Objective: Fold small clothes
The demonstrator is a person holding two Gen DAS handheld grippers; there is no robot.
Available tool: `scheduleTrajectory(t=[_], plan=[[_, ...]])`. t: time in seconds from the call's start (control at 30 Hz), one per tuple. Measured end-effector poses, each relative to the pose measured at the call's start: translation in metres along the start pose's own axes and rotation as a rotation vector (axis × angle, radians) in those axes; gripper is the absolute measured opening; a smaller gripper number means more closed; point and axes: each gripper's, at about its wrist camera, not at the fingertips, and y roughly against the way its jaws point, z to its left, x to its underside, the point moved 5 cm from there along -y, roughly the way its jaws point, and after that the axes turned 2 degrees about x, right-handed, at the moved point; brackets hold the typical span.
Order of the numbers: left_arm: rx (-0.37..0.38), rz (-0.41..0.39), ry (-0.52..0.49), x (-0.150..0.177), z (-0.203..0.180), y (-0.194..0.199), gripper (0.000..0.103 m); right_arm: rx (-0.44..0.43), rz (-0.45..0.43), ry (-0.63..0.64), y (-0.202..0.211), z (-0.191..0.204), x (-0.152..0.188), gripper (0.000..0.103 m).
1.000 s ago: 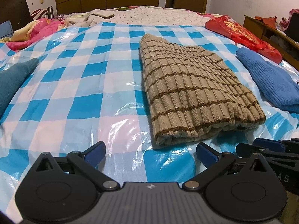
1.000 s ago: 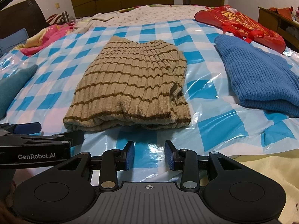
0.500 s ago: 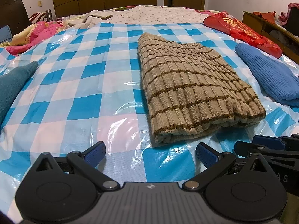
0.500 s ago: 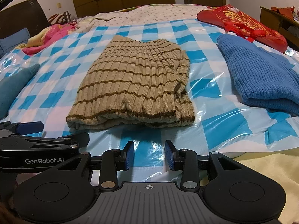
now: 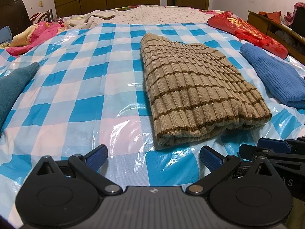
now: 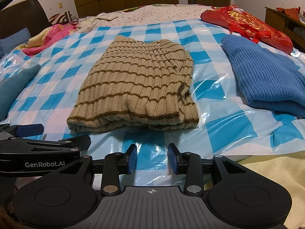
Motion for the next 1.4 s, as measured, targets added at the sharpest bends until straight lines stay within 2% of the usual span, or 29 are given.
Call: scheduleTrajectory(t=[0.2, 0.4, 0.57, 0.97, 1.4], plan=[[-0.001, -0.021, 0.002, -0.004, 0.001, 0.004, 0.103, -0.021, 0.000, -0.029, 0.002, -0.005, -0.004, 0.036], [0.002, -0.053, 0.031, -0.016, 0.007, 0.007, 0.103, -0.040, -0.029, -0.044, 0.007, -0.011, -0.023, 0.036], [0.000, -0.048, 0.044, -0.018, 0.008, 0.003, 0.103, -0.043, -0.034, -0.043, 0.001, -0.012, -0.034, 0.036], [0.008, -0.013, 0.015, -0.010, 0.001, -0.001, 0.103, -0.056, 0.017, -0.052, -0.005, -0.005, -0.012, 0.036], [-0.016, -0.014, -0.017, -0.008, -0.003, 0.000, 0.103, -0.053, 0.008, -0.070, 0.001, -0.007, -0.008, 0.036]])
